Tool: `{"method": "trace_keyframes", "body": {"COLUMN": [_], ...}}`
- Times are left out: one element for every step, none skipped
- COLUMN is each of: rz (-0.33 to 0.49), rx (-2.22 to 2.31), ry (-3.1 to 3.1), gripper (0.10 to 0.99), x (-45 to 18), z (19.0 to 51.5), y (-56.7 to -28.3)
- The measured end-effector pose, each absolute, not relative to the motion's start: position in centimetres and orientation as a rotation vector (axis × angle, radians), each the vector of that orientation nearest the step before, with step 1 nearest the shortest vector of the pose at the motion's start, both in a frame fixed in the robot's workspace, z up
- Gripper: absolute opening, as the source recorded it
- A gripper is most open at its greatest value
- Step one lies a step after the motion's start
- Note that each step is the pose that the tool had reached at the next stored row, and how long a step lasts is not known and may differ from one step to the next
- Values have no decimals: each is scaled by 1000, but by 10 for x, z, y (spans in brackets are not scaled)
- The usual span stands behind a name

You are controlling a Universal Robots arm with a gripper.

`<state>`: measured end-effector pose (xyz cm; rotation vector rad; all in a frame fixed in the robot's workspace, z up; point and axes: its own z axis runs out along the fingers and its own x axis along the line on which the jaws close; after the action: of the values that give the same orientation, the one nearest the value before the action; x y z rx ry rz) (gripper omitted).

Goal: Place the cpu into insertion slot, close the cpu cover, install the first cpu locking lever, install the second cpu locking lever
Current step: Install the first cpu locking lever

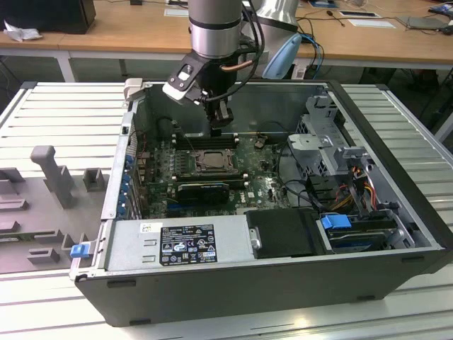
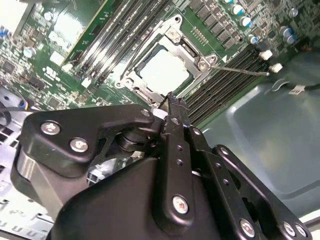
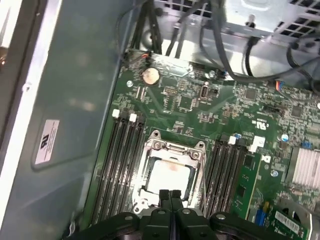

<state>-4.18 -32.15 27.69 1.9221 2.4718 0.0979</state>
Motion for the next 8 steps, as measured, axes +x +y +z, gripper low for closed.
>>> {"method": "trace_keyframes", "body": {"rz": [98,98,98,99,99,99,99,99], "rx": [1900,1883,1866,1840,1830,1821,1806,1795], "ry": [2490,2503,2516,2536,2544,2550,2562,2569], "gripper": [106,106,106,106,106,106,106,106], "x": [-42,-42,-42,-42,-42,-42,-42,-42], "z": [277,277,277,277,277,277,277,277], "y": [-321,-321,-321,-321,-321,-321,-321,-321]}}
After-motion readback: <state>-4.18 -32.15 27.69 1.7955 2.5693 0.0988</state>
